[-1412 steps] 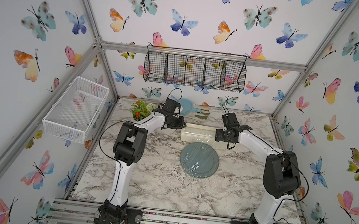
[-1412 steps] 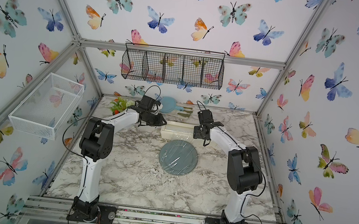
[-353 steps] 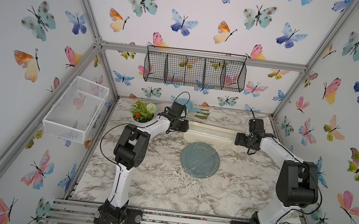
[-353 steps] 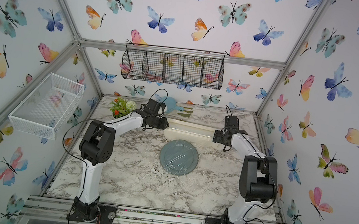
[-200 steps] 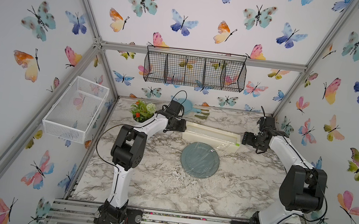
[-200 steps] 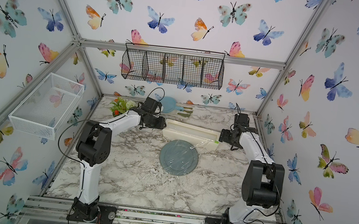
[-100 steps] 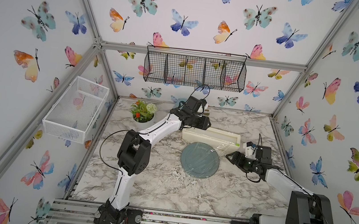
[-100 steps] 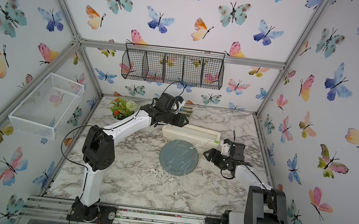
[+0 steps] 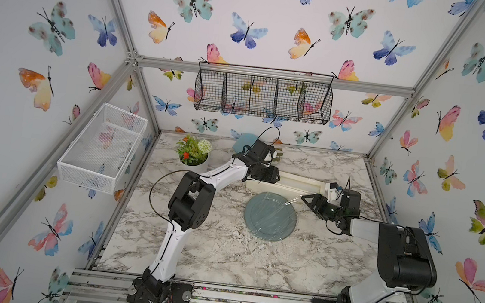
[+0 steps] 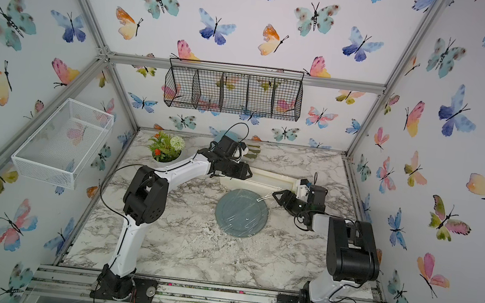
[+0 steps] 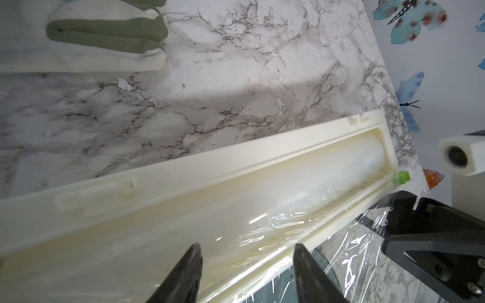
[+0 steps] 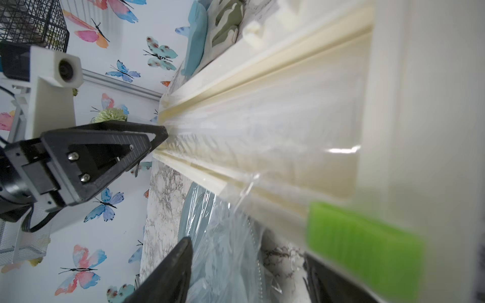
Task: Wrap the plate with plastic wrap
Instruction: Adjust the plastic wrap cutting box at the center of the board.
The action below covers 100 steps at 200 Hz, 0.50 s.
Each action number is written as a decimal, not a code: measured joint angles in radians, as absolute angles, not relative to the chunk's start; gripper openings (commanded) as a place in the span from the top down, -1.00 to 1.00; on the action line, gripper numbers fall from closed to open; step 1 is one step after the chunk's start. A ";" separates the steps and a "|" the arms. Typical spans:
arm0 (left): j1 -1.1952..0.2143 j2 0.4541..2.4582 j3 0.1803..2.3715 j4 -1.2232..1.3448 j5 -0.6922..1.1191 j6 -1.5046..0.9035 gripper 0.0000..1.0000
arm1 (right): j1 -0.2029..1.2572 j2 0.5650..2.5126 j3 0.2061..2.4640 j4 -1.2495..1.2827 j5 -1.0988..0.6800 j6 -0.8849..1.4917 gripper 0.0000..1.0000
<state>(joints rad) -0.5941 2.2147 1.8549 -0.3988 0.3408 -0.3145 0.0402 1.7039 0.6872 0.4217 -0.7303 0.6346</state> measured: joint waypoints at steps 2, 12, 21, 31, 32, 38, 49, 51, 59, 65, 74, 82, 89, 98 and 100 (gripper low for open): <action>-0.594 2.215 1.855 -0.399 0.341 -0.315 -0.13 | 0.040 1.711 0.694 0.425 -0.730 0.637 -0.26; -0.594 2.218 1.857 -0.394 0.339 -0.314 -0.13 | 0.040 1.750 0.727 0.434 -0.739 0.645 -0.19; -0.594 2.224 1.863 -0.387 0.337 -0.314 -0.13 | 0.041 1.776 0.750 0.445 -0.741 0.654 -0.14; -0.594 2.234 1.874 -0.382 0.337 -0.313 -0.13 | 0.041 1.803 0.776 0.455 -0.748 0.660 -0.14; -0.594 2.234 1.874 -0.382 0.337 -0.313 -0.13 | 0.041 1.805 0.777 0.455 -0.748 0.661 -0.13; -0.594 2.241 1.884 -0.379 0.336 -0.312 -0.13 | 0.041 1.819 0.793 0.460 -0.751 0.663 -0.10; -0.593 2.253 1.900 -0.375 0.336 -0.311 -0.13 | 0.041 1.839 0.816 0.469 -0.752 0.666 -0.03; -0.594 2.256 1.903 -0.374 0.336 -0.311 -0.13 | 0.041 1.843 0.821 0.470 -0.753 0.664 -0.02; -0.594 2.265 1.913 -0.371 0.335 -0.310 -0.13 | 0.041 1.855 0.837 0.474 -0.756 0.666 0.04; -0.594 2.271 1.922 -0.367 0.335 -0.310 -0.13 | 0.041 1.863 0.849 0.476 -0.759 0.664 0.12; -0.594 2.280 1.930 -0.360 0.335 -0.310 -0.13 | 0.041 1.874 0.865 0.480 -0.762 0.669 0.20; -0.594 2.288 1.938 -0.352 0.335 -0.310 -0.12 | 0.041 1.878 0.870 0.488 -0.765 0.672 0.26; -0.593 2.294 1.943 -0.346 0.335 -0.311 -0.12 | 0.041 1.878 0.868 0.497 -0.767 0.676 0.35; -0.593 2.300 1.947 -0.338 0.334 -0.311 -0.11 | 0.041 1.877 0.857 0.521 -0.770 0.683 0.44; -0.593 2.301 1.947 -0.336 0.334 -0.311 -0.11 | 0.041 1.877 0.854 0.526 -0.770 0.687 0.45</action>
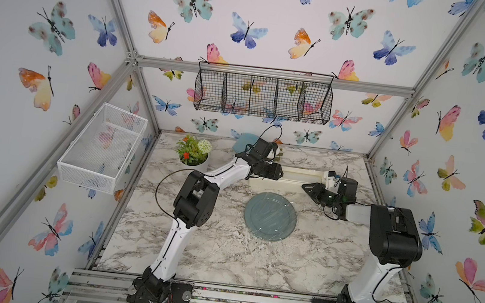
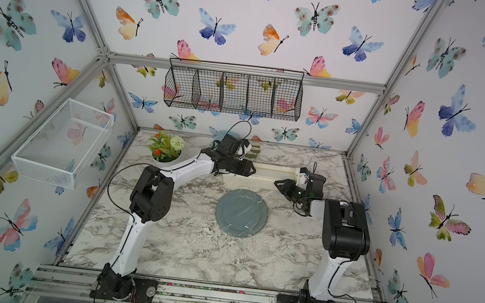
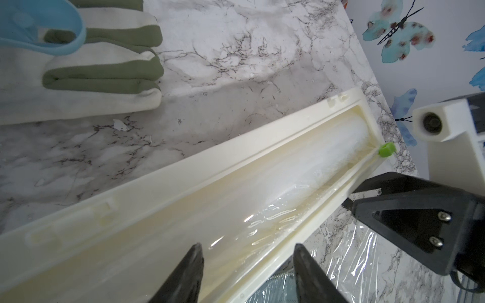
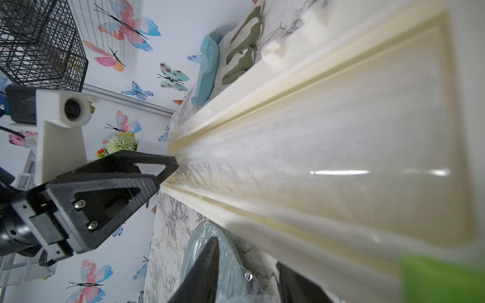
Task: Wrap the plate with plastic wrap
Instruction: Adjust the plastic wrap cutting box at the center of the board, then tear off the plastic wrap from the plastic wrap cutting box, then cover the plate with plastic wrap.
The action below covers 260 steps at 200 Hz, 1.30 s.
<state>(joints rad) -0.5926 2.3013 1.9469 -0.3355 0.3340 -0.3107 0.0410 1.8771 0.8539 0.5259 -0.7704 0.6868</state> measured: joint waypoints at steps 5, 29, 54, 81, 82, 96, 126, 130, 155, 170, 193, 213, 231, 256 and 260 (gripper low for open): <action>-0.592 2.303 1.947 -0.330 0.333 -0.311 -0.11 | 0.041 1.876 0.843 0.539 -0.772 0.690 0.50; -0.588 2.308 1.938 -0.300 0.332 -0.315 -0.09 | 0.046 1.865 0.761 0.575 -0.773 0.699 0.53; -0.587 2.310 1.934 -0.283 0.331 -0.326 -0.07 | 0.051 1.857 0.681 0.573 -0.762 0.686 0.74; -0.584 2.334 1.969 -0.287 0.330 -0.340 -0.06 | 0.052 1.857 0.661 0.491 -0.722 0.664 0.80; -0.584 2.336 1.971 -0.286 0.330 -0.340 -0.06 | 0.052 1.856 0.661 0.487 -0.719 0.661 0.80; -0.583 2.343 1.981 -0.284 0.329 -0.342 -0.06 | 0.052 1.838 0.661 0.453 -0.698 0.651 0.73; -0.583 2.342 1.975 -0.276 0.327 -0.348 -0.08 | 0.053 1.779 0.658 0.388 -0.635 0.613 0.25; -0.583 2.342 1.974 -0.274 0.327 -0.348 -0.09 | 0.053 1.773 0.659 0.381 -0.628 0.611 0.12; -0.581 2.318 1.940 -0.265 0.327 -0.348 -0.17 | 0.056 1.742 0.705 0.316 -0.606 0.575 -0.32; -0.584 2.284 1.892 -0.262 0.311 -0.339 -0.25 | 0.056 1.723 0.744 0.270 -0.591 0.564 -0.39; -0.577 2.196 1.803 -0.277 0.295 -0.330 -0.29 | 0.056 1.653 0.777 0.192 -0.556 0.551 -0.47; -0.568 2.056 1.671 -0.303 0.295 -0.319 -0.29 | 0.056 1.569 0.788 0.099 -0.494 0.534 -0.50; -0.560 1.900 1.547 -0.308 0.313 -0.296 -0.28 | 0.056 1.505 0.783 0.020 -0.443 0.512 -0.51; -0.565 1.732 1.420 -0.302 0.339 -0.258 -0.25 | 0.056 1.442 0.752 -0.049 -0.395 0.485 -0.51; -0.565 1.720 1.405 -0.302 0.340 -0.253 -0.24 | 0.056 1.438 0.748 -0.056 -0.393 0.481 -0.51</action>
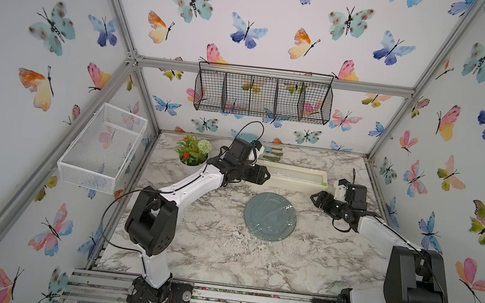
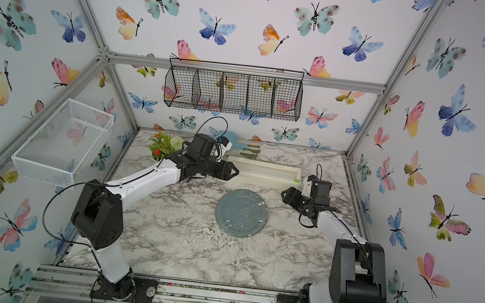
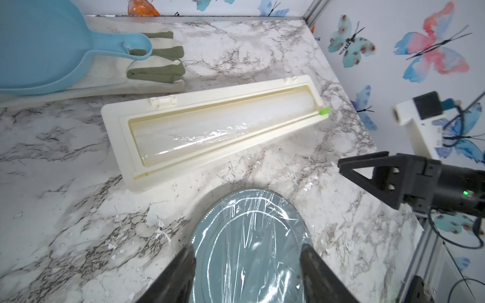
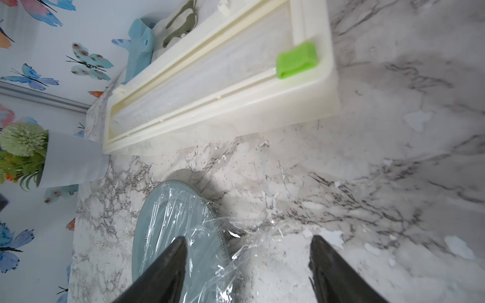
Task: Wrap the plate with plastic wrap
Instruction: Cover the plate with plastic wrap.
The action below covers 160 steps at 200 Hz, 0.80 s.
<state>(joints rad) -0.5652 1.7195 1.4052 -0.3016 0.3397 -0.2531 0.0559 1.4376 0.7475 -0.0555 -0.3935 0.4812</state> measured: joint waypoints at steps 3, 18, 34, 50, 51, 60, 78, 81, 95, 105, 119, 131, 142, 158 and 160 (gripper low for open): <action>-0.566 1.714 1.397 -0.301 0.340 -0.251 -0.23 | 0.056 1.435 0.745 -0.061 -0.393 0.479 -0.51; -0.578 1.721 1.367 -0.306 0.341 -0.235 -0.21 | 0.056 1.438 0.731 -0.074 -0.400 0.476 -0.51; -0.591 1.778 1.361 -0.324 0.336 -0.227 -0.21 | 0.056 1.441 0.710 -0.075 -0.416 0.476 -0.51; -0.612 1.847 1.364 -0.343 0.330 -0.224 -0.20 | 0.056 1.441 0.689 -0.074 -0.424 0.475 -0.50; -0.616 1.859 1.365 -0.347 0.329 -0.224 -0.20 | 0.056 1.441 0.688 -0.074 -0.424 0.475 -0.50; -0.625 1.892 1.371 -0.358 0.328 -0.224 -0.19 | 0.056 1.441 0.678 -0.074 -0.428 0.474 -0.50; -0.640 1.973 1.409 -0.382 0.326 -0.225 -0.19 | 0.056 1.441 0.661 -0.070 -0.450 0.473 -0.50; -0.641 1.979 1.414 -0.384 0.325 -0.225 -0.19 | 0.056 1.441 0.659 -0.069 -0.452 0.473 -0.49; -0.645 2.039 1.463 -0.389 0.311 -0.229 -0.19 | 0.056 1.441 0.646 -0.056 -0.471 0.474 -0.49; -0.644 2.072 1.492 -0.394 0.302 -0.233 -0.18 | 0.056 1.442 0.635 -0.042 -0.483 0.474 -0.49; -0.643 2.098 1.529 -0.400 0.302 -0.240 -0.16 | 0.059 1.450 0.628 -0.031 -0.498 0.475 -0.49; -0.645 2.107 1.549 -0.402 0.292 -0.244 -0.15 | 0.060 1.460 0.627 -0.021 -0.508 0.477 -0.49; -0.645 2.117 1.566 -0.402 0.282 -0.250 -0.14 | 0.063 1.466 0.627 -0.013 -0.516 0.477 -0.49; -0.645 2.130 1.585 -0.405 0.271 -0.255 -0.10 | 0.068 1.472 0.627 -0.004 -0.525 0.477 -0.48; -0.645 2.131 1.587 -0.405 0.270 -0.255 -0.10 | 0.069 1.472 0.627 -0.003 -0.525 0.477 -0.48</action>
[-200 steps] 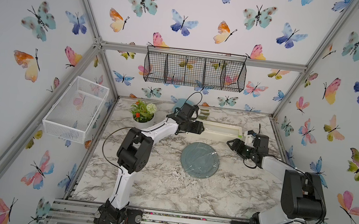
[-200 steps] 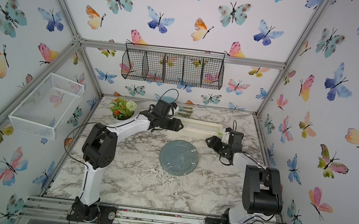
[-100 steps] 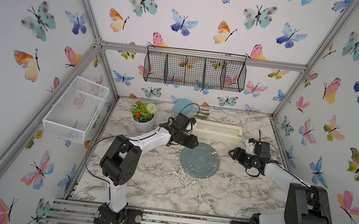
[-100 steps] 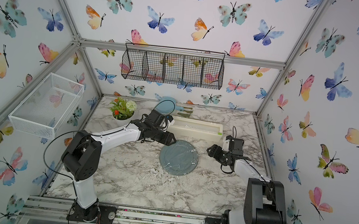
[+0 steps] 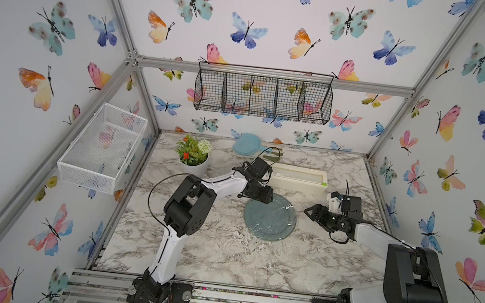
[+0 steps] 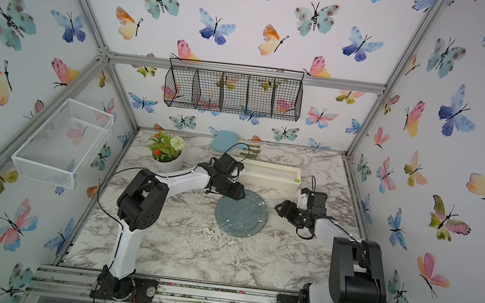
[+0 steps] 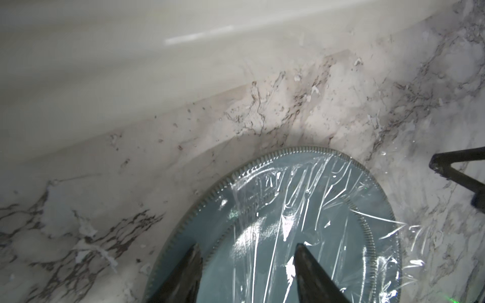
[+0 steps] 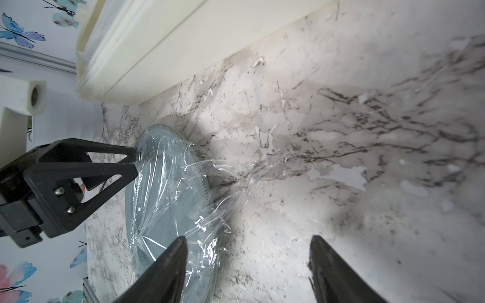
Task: Wrap the plate with plastic wrap
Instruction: Cover the plate with plastic wrap.
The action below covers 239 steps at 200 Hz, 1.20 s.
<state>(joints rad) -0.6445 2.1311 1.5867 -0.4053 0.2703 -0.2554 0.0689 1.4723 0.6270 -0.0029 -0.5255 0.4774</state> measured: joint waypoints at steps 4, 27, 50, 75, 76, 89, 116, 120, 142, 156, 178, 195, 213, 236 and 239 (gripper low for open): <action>-0.645 2.135 1.592 -0.406 0.268 -0.257 -0.09 | 0.071 1.474 0.627 0.001 -0.527 0.477 -0.48; -0.646 2.149 1.611 -0.404 0.257 -0.265 0.13 | 0.083 1.488 0.627 0.014 -0.535 0.479 -0.47; -0.654 2.158 1.618 -0.404 0.243 -0.270 0.25 | 0.097 1.497 0.627 0.024 -0.538 0.485 -0.47; -0.664 2.165 1.626 -0.405 0.226 -0.274 0.33 | 0.107 1.499 0.627 0.035 -0.538 0.490 -0.47; -0.664 2.165 1.627 -0.405 0.224 -0.274 0.34 | 0.107 1.499 0.627 0.035 -0.538 0.490 -0.47; -0.671 2.171 1.631 -0.404 0.215 -0.275 0.45 | 0.112 1.500 0.627 0.039 -0.538 0.490 -0.47; -0.683 2.186 1.641 -0.405 0.195 -0.279 0.75 | 0.128 1.513 0.627 0.046 -0.539 0.503 -0.47; -0.685 2.188 1.641 -0.405 0.191 -0.277 0.80 | 0.131 1.515 0.627 0.049 -0.538 0.505 -0.47; -0.694 2.193 1.640 -0.411 0.178 -0.278 0.98 | 0.154 1.533 0.628 0.062 -0.538 0.514 -0.47; -0.696 2.193 1.639 -0.413 0.173 -0.278 1.00 | 0.167 1.544 0.633 0.065 -0.538 0.517 -0.47; -0.696 2.190 1.635 -0.410 0.161 -0.278 1.00 | 0.184 1.559 0.643 0.071 -0.537 0.525 -0.39; -0.698 2.172 1.610 -0.407 0.133 -0.278 1.00 | 0.193 1.571 0.657 0.080 -0.531 0.534 -0.28; -0.693 2.127 1.566 -0.404 0.101 -0.278 1.00 | 0.204 1.589 0.688 0.081 -0.524 0.537 -0.25; -0.673 2.050 1.512 -0.392 0.073 -0.280 1.00 | 0.229 1.601 0.746 0.072 -0.499 0.537 -0.24; -0.670 2.040 1.505 -0.389 0.071 -0.281 1.00 | 0.234 1.602 0.754 0.069 -0.495 0.537 -0.24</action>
